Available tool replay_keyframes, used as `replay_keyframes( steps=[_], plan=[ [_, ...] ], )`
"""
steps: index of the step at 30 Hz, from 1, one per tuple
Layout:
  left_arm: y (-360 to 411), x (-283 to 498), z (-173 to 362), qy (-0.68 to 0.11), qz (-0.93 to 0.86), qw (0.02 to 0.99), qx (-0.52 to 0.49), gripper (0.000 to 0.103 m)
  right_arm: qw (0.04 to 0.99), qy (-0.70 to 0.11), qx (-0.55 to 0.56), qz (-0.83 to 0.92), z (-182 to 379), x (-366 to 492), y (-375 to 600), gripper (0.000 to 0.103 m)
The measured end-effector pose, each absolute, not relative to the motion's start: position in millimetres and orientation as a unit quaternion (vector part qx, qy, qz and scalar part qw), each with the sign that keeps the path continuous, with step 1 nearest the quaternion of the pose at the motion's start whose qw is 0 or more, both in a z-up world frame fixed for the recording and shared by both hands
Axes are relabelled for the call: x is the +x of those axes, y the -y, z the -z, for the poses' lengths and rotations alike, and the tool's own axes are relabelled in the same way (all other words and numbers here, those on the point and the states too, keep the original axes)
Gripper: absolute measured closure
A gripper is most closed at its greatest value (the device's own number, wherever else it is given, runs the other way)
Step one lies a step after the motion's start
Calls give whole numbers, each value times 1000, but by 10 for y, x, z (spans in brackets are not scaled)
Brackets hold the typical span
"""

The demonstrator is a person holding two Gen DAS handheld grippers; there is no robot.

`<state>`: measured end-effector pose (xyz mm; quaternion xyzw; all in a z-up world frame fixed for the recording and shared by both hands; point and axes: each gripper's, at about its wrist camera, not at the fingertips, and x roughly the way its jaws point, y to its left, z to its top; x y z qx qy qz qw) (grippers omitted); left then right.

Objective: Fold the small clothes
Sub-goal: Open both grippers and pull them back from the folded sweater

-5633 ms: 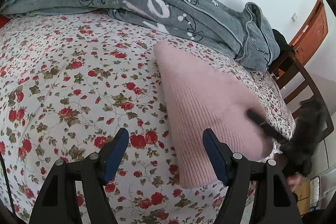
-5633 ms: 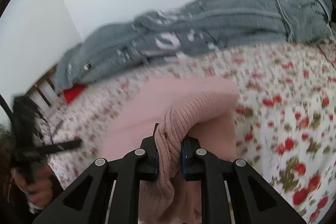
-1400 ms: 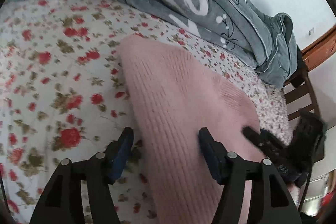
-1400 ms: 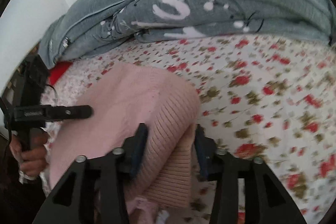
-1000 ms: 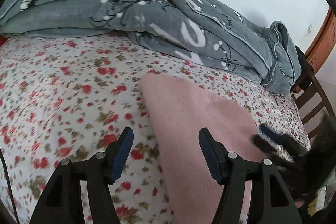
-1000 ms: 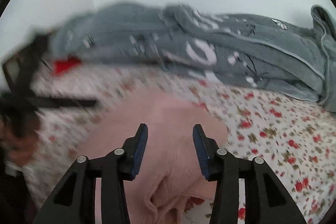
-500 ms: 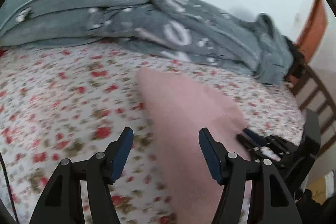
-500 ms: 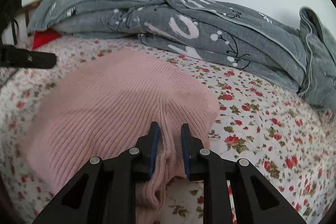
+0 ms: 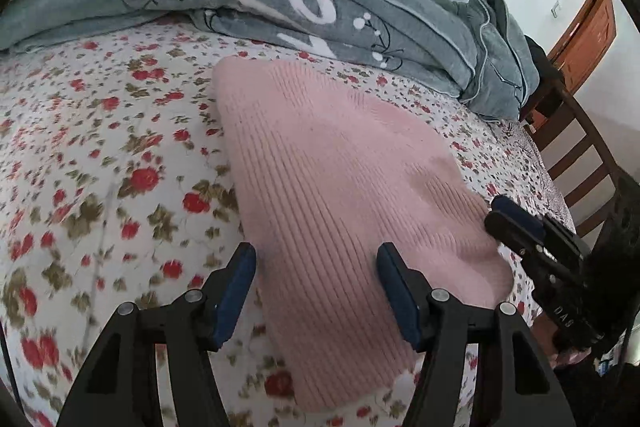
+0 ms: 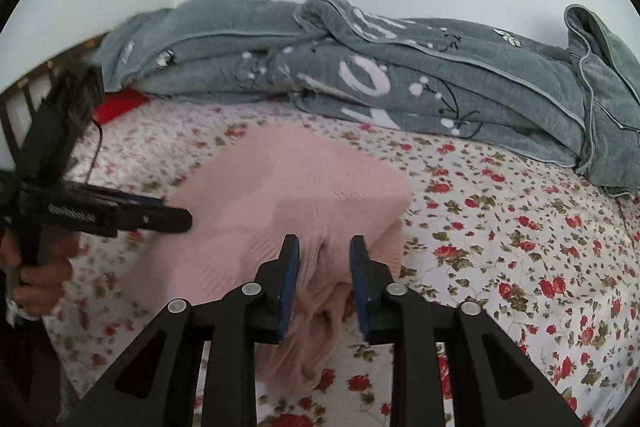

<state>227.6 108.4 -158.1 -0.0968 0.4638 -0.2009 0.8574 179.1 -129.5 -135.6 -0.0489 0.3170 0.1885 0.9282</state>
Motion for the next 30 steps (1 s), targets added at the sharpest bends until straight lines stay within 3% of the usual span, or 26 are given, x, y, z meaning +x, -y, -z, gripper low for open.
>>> replay_keyframes(
  steps=[8,13,19,24,30],
  plan=[
    [-858,1949,1650,-469,175,865,-34,43,908,-369,-58,-187,1664,1791,1208,75],
    [-1036,1856,1556,-463,156,869,-73,44,916,-357,-25,-181,1473,1690,1352,74],
    [-1104,1659,1359,-449,100,886,-66,43,930,-335,-26,-147,1185,1470,1581,57],
    [-1031,1466,1140,-446,74,889,-70,42,928,-345,-1,-137,992,1307,1796,55],
    [-851,1136,810,-425,74,900,-64,36,936,-334,-1,-114,701,931,1985,40]
  ],
)
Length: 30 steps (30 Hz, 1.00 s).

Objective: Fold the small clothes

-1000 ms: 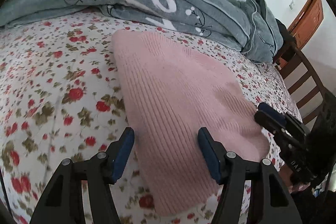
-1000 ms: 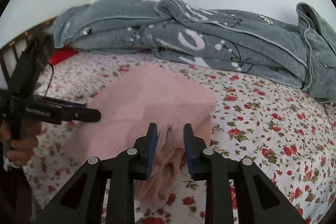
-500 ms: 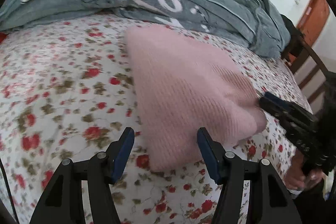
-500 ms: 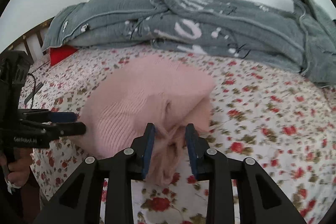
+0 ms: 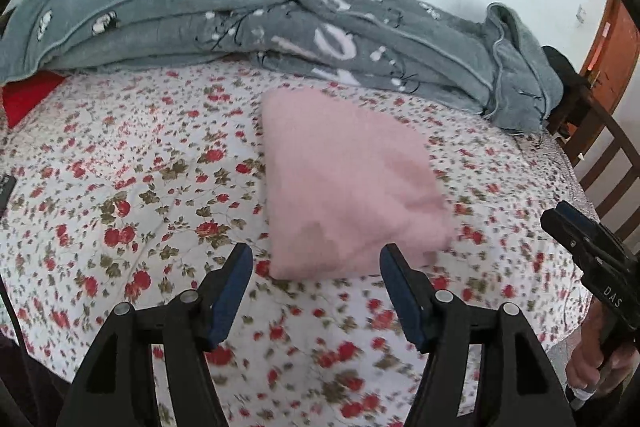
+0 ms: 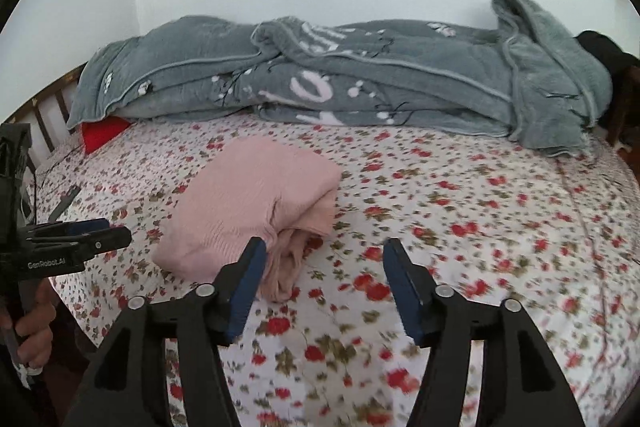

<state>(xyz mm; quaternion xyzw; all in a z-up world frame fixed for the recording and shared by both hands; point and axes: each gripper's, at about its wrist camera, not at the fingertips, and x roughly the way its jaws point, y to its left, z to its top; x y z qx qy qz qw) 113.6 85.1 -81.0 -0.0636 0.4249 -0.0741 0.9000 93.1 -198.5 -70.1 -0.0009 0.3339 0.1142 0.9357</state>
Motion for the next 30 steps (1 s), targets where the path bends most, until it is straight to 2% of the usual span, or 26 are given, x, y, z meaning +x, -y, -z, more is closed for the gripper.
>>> replay_keyframes(
  steps=[2,10,14,17,21,30],
  plan=[
    [-791,1032,713,-417,78,903,-62,31,938,-330,4,-103,612,793,2060,34],
    [-471,524,382,-380,74,922,-29,17,943,-325,9,-68,341,264,2288,31],
    [-395,312,275,-367,65,928,-15,16,947,-314,21,-60,256,72,2388,13],
    [-382,220,208,-362,58,930,-10,16,949,-309,23,-55,192,-31,2450,5],
    [-358,132,143,-356,54,933,-5,16,952,-302,18,-48,137,-128,2513,1],
    [-291,85,111,-349,46,936,1,15,954,-297,11,-37,115,-251,2561,1]
  ],
)
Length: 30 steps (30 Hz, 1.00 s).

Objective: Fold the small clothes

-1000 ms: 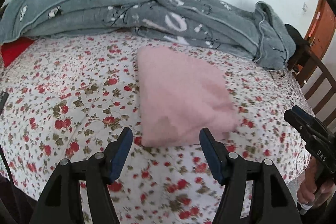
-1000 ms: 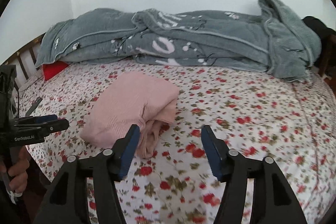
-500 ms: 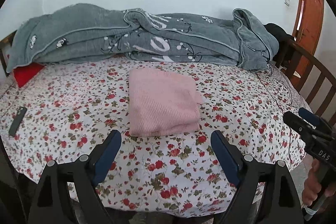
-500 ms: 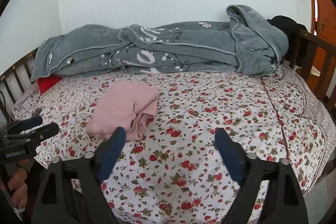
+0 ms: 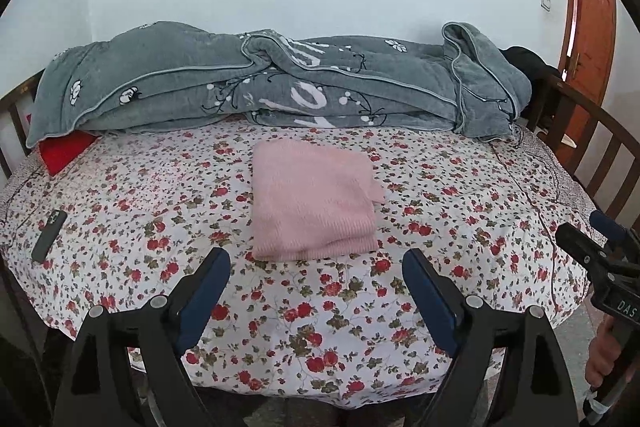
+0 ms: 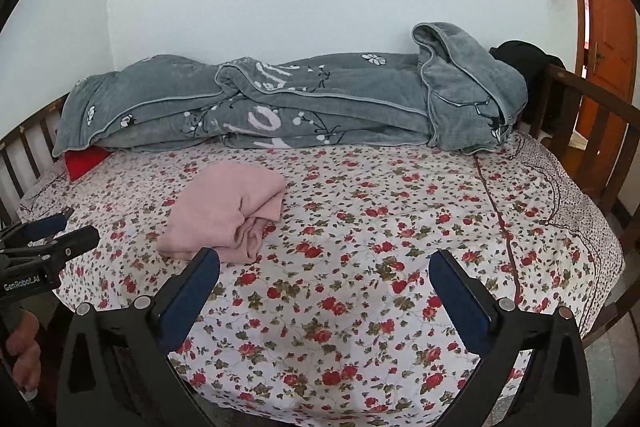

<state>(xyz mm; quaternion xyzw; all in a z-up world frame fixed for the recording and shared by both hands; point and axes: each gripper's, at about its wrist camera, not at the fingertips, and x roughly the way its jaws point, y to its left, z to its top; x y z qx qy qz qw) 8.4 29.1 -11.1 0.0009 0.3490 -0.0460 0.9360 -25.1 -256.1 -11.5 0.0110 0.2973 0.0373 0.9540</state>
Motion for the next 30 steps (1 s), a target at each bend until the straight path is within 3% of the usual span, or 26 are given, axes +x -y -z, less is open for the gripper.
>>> replay_keyframes(
  steps=[30],
  plan=[
    [-263,93,114,-352,38,935,8,15,958,-286,20,-27,53,-366,2647,1]
  ],
)
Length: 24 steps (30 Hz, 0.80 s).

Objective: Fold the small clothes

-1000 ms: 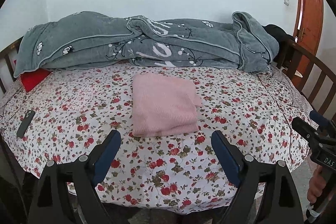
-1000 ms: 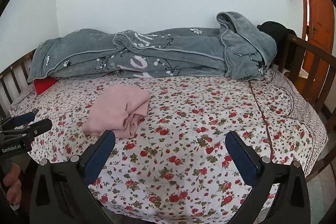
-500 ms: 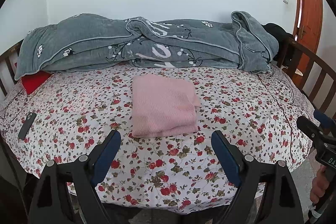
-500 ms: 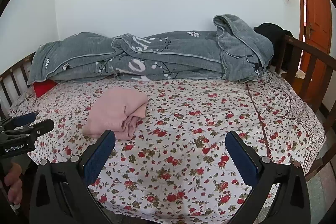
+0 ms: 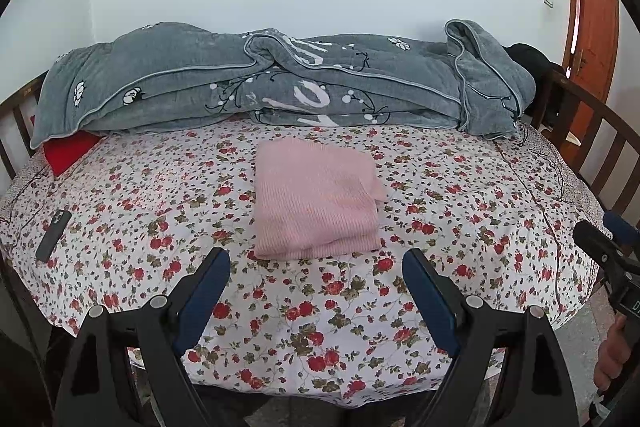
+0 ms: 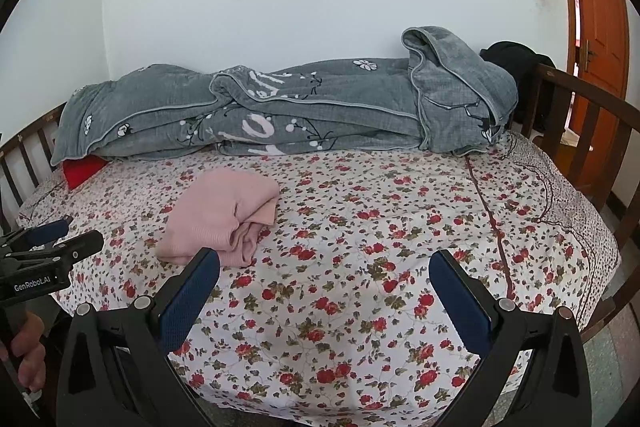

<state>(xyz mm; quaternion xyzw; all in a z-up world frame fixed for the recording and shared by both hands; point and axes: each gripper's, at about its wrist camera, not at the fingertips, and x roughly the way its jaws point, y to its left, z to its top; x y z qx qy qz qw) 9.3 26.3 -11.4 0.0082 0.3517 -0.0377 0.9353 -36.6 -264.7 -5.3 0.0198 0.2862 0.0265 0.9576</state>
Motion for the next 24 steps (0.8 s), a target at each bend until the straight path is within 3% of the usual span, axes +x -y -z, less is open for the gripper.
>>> replay_keyframes(
  steps=[24],
  plan=[
    [-267,91,124,-353,37,935,8,15,957,-288,32,-30,79,-368,2656,1]
  ],
)
